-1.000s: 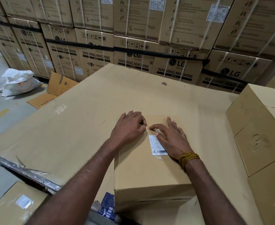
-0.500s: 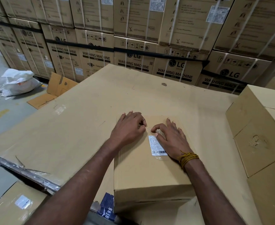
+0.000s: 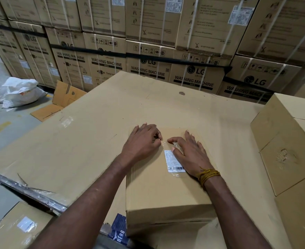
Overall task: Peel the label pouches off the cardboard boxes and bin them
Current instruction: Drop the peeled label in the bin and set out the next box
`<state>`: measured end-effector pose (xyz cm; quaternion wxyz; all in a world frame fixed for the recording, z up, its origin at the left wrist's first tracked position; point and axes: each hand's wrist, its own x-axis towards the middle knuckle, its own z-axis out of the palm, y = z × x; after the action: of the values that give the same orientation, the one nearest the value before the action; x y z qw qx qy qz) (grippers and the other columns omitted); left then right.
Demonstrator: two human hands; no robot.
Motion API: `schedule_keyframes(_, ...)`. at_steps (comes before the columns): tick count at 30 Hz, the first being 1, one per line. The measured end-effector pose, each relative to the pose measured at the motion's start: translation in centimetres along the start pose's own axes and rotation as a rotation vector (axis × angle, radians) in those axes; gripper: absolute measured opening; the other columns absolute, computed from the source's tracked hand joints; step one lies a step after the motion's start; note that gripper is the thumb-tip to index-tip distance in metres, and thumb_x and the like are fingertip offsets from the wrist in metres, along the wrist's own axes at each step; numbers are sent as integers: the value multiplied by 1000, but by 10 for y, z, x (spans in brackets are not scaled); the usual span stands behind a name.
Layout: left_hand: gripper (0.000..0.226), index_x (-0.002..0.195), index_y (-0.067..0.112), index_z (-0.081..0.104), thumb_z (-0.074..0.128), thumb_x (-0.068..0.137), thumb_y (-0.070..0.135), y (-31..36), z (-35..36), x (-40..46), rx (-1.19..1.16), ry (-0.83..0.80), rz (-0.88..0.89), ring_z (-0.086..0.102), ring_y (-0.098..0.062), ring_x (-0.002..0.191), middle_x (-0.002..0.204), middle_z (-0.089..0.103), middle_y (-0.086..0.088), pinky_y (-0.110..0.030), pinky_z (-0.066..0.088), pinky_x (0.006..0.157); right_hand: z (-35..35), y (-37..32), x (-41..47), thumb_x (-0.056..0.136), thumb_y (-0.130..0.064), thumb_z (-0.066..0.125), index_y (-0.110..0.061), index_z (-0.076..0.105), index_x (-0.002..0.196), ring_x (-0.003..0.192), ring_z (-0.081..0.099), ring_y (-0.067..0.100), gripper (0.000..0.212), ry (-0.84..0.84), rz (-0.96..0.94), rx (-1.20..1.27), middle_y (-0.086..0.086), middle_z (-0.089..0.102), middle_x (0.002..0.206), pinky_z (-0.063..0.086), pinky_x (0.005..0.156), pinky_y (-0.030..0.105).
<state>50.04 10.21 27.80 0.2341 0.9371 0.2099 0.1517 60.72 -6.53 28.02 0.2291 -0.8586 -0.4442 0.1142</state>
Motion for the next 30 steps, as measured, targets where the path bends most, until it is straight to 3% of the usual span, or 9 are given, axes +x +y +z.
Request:
schedule_keyframes(4, 14, 104, 27, 57, 48, 94, 22, 0, 0, 0, 5, -2, 1, 22, -17, 149, 142, 49, 7, -36, 10, 120, 2, 1, 1, 102, -39, 41, -45, 49, 121, 154, 0, 18, 22, 23, 4, 30, 5, 5, 167, 0, 121, 37)
schedule_keyframes(8, 14, 103, 28, 57, 48, 94, 23, 0, 1, 0, 6, -5, 0, 22, -17, 149, 144, 49, 7, -36, 10, 120, 2, 2, 1, 102, -41, 40, -47, 45, 132, 154, -2, 19, 31, 12, -6, 5, 5, 3, 167, -1, 121, 38)
schedule_keyframes(12, 14, 103, 27, 57, 47, 94, 22, 0, 0, 0, 1, -4, -3, 22, -17, 149, 143, 49, 7, -36, 9, 120, 3, 3, 1, 101, -40, 42, -44, 49, 122, 154, -1, 18, 22, 27, 5, 27, 6, 5, 167, 0, 121, 37)
schedule_keyframes(16, 15, 105, 27, 57, 47, 94, 23, 0, 0, 0, 4, -4, -1, 22, -17, 149, 143, 49, 7, -37, 9, 120, 4, 4, 2, 102, -42, 40, -46, 44, 133, 154, -1, 18, 31, 20, -3, 8, 5, 4, 167, 0, 121, 37)
schedule_keyframes(21, 16, 105, 27, 57, 46, 95, 22, 1, -1, 0, 5, -5, -5, 21, -17, 150, 146, 47, 7, -37, 9, 121, 4, 4, 2, 101, -42, 42, -45, 48, 123, 154, 0, 17, 23, 32, 5, 32, 6, 6, 167, 1, 121, 36)
schedule_keyframes(25, 17, 106, 26, 58, 46, 95, 22, 1, -1, -1, 3, -2, -4, 21, -17, 150, 144, 48, 7, -36, 8, 120, 3, 4, 2, 102, -42, 41, -46, 44, 133, 154, -1, 18, 32, 24, -4, 7, 6, 5, 167, 0, 122, 37)
schedule_keyframes(30, 16, 106, 26, 58, 46, 95, 22, 2, -1, -1, 5, -4, -3, 21, -17, 149, 144, 48, 6, -36, 8, 120, 3, 3, 2, 101, -41, 43, -42, 49, 122, 154, 0, 18, 22, 36, 13, 32, 6, 6, 167, 1, 121, 37)
